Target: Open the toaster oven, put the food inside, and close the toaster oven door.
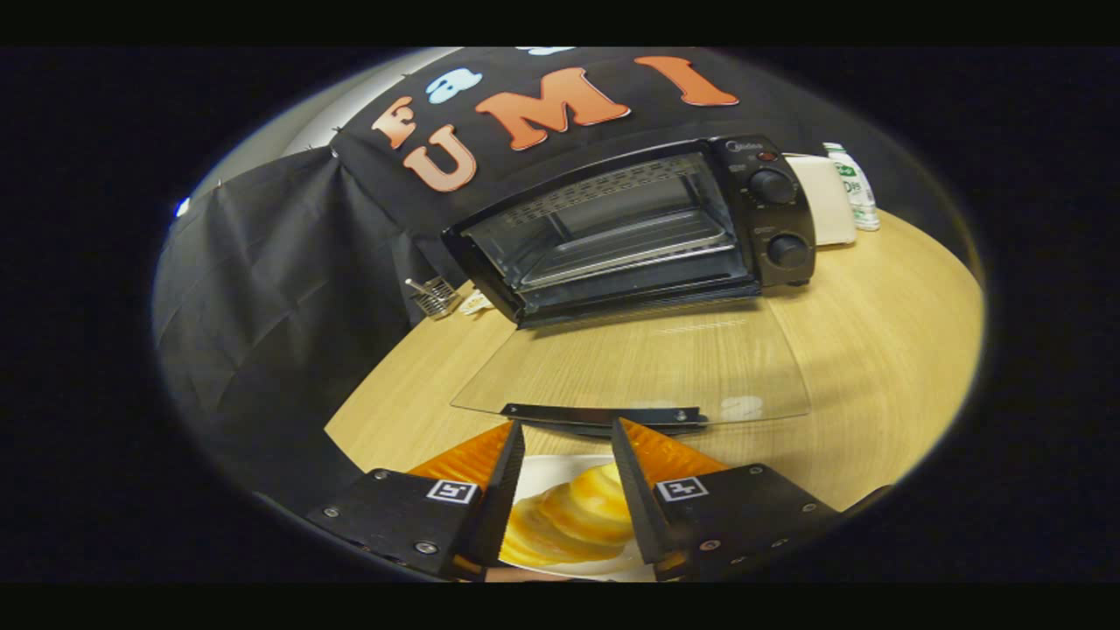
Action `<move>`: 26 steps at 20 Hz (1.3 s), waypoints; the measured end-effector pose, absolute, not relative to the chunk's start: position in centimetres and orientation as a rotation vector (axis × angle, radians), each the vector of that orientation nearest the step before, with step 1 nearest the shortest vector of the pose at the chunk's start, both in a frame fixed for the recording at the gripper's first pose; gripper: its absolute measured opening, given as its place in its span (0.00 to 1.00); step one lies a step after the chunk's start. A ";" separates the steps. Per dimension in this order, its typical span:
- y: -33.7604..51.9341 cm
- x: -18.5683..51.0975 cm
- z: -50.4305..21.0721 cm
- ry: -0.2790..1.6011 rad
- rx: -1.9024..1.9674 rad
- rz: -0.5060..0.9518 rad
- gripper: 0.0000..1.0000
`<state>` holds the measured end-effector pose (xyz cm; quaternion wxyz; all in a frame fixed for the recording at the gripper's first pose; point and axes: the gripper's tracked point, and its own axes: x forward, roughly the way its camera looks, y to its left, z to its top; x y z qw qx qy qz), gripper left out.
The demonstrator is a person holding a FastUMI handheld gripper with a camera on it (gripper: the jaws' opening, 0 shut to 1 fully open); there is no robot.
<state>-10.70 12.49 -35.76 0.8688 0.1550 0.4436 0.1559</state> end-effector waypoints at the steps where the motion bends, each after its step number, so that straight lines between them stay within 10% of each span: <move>1: 12.1 -11.0 -35.1 0.912 0.298 0.310 0.61; 10: 12.3 -17.1 -34.1 0.922 0.194 0.160 0.97; 26: 12.6 -20.9 -36.9 0.991 -0.011 0.037 0.87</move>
